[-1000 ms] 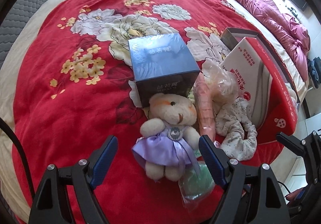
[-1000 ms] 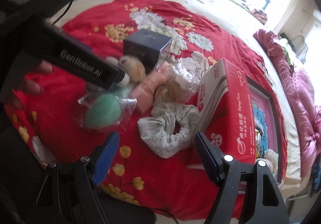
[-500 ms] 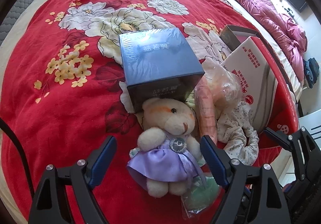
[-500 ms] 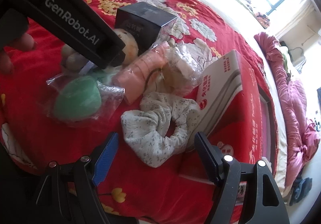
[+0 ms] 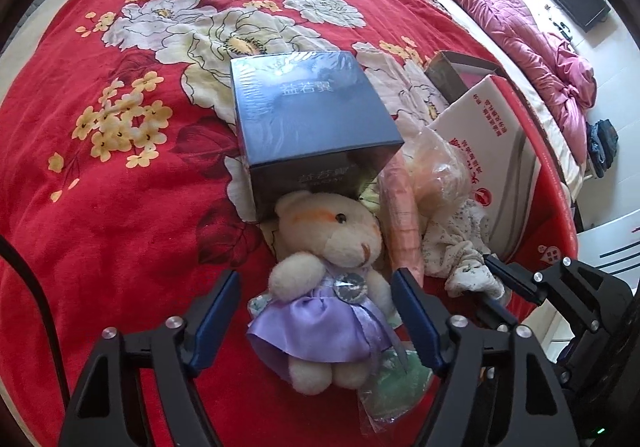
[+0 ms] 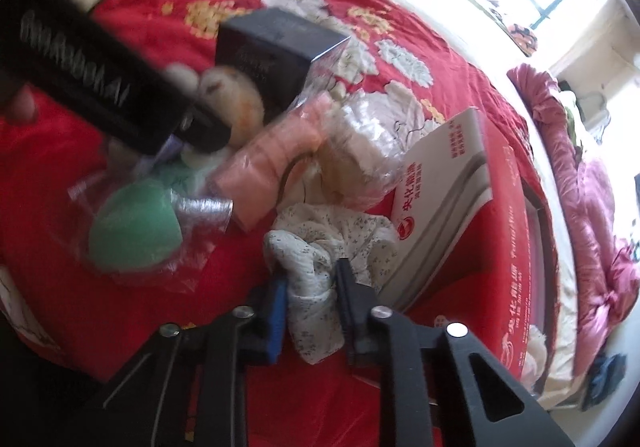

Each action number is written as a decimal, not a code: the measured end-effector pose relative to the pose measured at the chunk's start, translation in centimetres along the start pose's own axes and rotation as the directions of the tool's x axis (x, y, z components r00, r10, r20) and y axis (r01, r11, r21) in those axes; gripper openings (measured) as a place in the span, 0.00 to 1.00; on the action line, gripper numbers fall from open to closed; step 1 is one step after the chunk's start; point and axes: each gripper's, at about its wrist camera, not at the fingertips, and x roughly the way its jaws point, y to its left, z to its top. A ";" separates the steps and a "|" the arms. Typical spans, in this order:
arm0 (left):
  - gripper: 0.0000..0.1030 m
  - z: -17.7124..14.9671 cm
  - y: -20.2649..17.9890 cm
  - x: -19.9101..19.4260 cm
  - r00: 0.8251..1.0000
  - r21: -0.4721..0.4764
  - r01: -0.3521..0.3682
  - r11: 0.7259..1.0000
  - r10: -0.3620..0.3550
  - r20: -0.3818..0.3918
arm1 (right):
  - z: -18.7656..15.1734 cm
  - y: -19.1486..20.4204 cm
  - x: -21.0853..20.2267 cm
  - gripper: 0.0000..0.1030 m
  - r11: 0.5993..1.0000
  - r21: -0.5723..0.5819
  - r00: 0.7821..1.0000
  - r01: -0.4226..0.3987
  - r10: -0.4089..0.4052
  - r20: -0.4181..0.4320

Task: Organize soft objects
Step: 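Grasp the purple-dressed teddy bear with the left tool while the right tool grasps the white floral scrunchie, then carry the teddy bear and scrunchie over the pink tray with both tools, then lower both items into the pink tray and open both tools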

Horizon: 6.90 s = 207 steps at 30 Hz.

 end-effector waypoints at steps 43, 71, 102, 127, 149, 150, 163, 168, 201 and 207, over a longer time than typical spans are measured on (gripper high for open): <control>0.32 0.2 0.0 -2.0 0.990 -0.031 0.134 0.990 -0.133 0.045 | -0.9 -4.7 -6.0 0.12 0.915 0.317 0.965 -0.249 0.209 0.157; 0.32 -0.2 -9.8 -13.4 0.968 0.131 0.036 0.991 -0.067 0.240 | -2.7 -9.9 -17.7 0.12 0.889 0.397 0.926 -0.230 0.075 0.370; 0.32 2.2 -22.1 -13.0 0.962 0.260 0.063 0.964 -0.128 0.242 | -11.1 -23.4 -24.2 0.12 0.759 0.637 0.889 -0.135 -0.191 0.417; 0.32 6.2 -30.5 -2.6 0.982 0.309 0.088 0.947 -0.135 0.132 | -14.4 -29.5 -18.8 0.12 0.721 0.685 0.920 -0.105 -0.191 0.342; 0.32 6.5 -31.9 5.0 0.996 0.359 0.077 0.930 -0.089 0.017 | -15.2 -30.6 -11.1 0.13 0.709 0.693 0.955 -0.128 -0.101 0.280; 0.32 6.5 -31.8 5.2 0.996 0.361 0.079 0.929 -0.089 0.011 | -15.3 -30.6 -10.7 0.13 0.708 0.695 0.956 -0.130 -0.096 0.277; 0.32 6.3 -31.6 7.1 0.995 0.368 0.095 0.925 -0.089 -0.033 | -16.1 -30.0 -5.3 0.15 0.699 0.704 0.978 -0.126 -0.032 0.206; 0.32 6.3 -31.5 7.2 0.996 0.369 0.091 0.925 -0.085 -0.034 | -16.3 -29.6 -4.2 0.16 0.693 0.711 0.982 -0.122 -0.022 0.189; 0.32 6.6 -30.9 8.1 0.992 0.311 0.121 0.943 -0.106 -0.063 | -19.0 -30.8 -7.3 0.52 0.582 0.794 0.972 -0.178 -0.020 0.233; 0.34 6.7 -31.1 8.1 0.994 0.325 0.103 0.940 -0.090 -0.055 | -19.2 -30.8 -8.1 0.54 0.572 0.801 0.970 -0.177 -0.037 0.241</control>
